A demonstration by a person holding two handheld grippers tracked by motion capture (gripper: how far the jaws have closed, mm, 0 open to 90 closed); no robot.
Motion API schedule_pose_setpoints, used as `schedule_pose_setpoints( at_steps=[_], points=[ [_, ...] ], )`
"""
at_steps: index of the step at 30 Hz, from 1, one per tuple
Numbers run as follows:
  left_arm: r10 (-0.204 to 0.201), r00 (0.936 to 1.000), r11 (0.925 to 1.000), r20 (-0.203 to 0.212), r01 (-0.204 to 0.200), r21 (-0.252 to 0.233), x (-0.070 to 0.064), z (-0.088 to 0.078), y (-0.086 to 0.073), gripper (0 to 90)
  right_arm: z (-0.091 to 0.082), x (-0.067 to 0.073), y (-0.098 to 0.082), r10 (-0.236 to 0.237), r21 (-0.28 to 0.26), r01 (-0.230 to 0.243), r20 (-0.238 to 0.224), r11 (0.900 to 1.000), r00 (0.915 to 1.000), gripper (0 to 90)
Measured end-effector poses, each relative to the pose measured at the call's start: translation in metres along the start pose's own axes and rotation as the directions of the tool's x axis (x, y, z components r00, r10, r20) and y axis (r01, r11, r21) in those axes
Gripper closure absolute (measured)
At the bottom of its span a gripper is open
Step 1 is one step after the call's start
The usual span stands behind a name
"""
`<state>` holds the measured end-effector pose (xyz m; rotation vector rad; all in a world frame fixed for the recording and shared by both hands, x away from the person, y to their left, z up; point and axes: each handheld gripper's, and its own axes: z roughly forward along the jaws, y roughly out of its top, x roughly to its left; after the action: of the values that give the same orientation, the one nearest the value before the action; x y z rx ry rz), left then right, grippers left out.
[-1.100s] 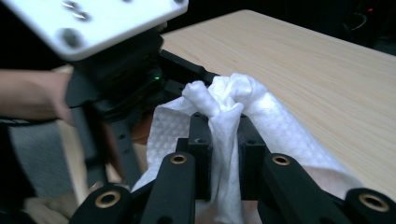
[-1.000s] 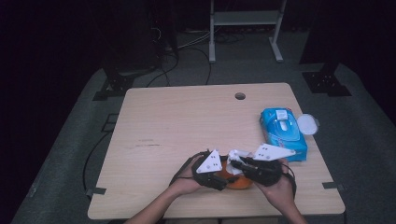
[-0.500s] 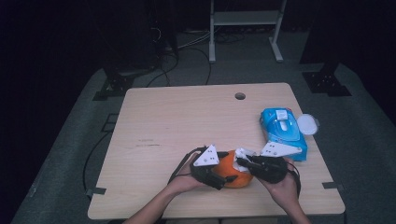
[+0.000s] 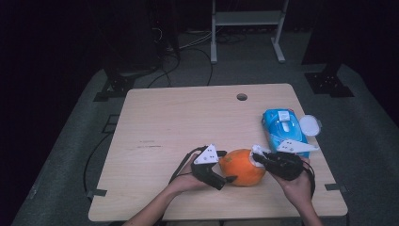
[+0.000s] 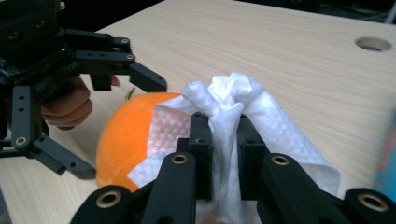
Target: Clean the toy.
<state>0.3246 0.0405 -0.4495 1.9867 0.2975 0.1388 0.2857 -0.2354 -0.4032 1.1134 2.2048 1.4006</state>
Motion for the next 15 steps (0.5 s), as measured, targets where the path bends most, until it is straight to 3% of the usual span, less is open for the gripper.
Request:
schedule_pose_setpoints(
  at_steps=[2, 4, 8, 9, 11, 15],
  points=[
    [-0.036, 0.9993, 0.9993, 0.01, 0.036, 0.006, 0.002, 0.004, -0.002, 7.1, -0.001, -0.001, 0.0, 0.007, 0.003, -0.007, -0.002, 1.0, 1.0, 79.5],
    [-0.038, 0.9991, 0.9993, 0.02, 0.038, 0.008, 0.003, 0.006, -0.004, 7.8, 0.001, 0.001, 0.0, 0.0, 0.004, 0.0, -0.003, 1.0, 1.0, 79.5],
    [-0.009, 0.9999, 0.9997, -0.014, 0.009, 0.021, -0.003, -0.001, 0.002, 32.6, 0.0, 0.006, 0.003, -0.024, -0.005, 0.024, 0.001, 1.0, 0.9997, 79.5],
    [0.012, 0.9991, 0.9998, -0.041, -0.011, 0.019, -0.006, -0.007, 0.009, 35.0, -0.002, 0.007, 0.004, -0.032, -0.007, 0.032, 0.006, 0.999, 0.9995, 79.5],
    [0.036, 0.9979, 0.9991, -0.053, -0.035, 0.023, -0.008, -0.013, 0.016, 37.1, -0.006, 0.008, 0.007, -0.046, -0.013, 0.046, 0.029, 0.999, 0.9985, 79.5],
    [0.039, 0.9974, 0.9984, -0.061, -0.036, 0.043, -0.01, -0.018, 0.017, 37.2, -0.004, 0.008, 0.007, -0.011, -0.035, 0.011, -0.004, 0.999, 0.9999, 80.0]
  ],
)
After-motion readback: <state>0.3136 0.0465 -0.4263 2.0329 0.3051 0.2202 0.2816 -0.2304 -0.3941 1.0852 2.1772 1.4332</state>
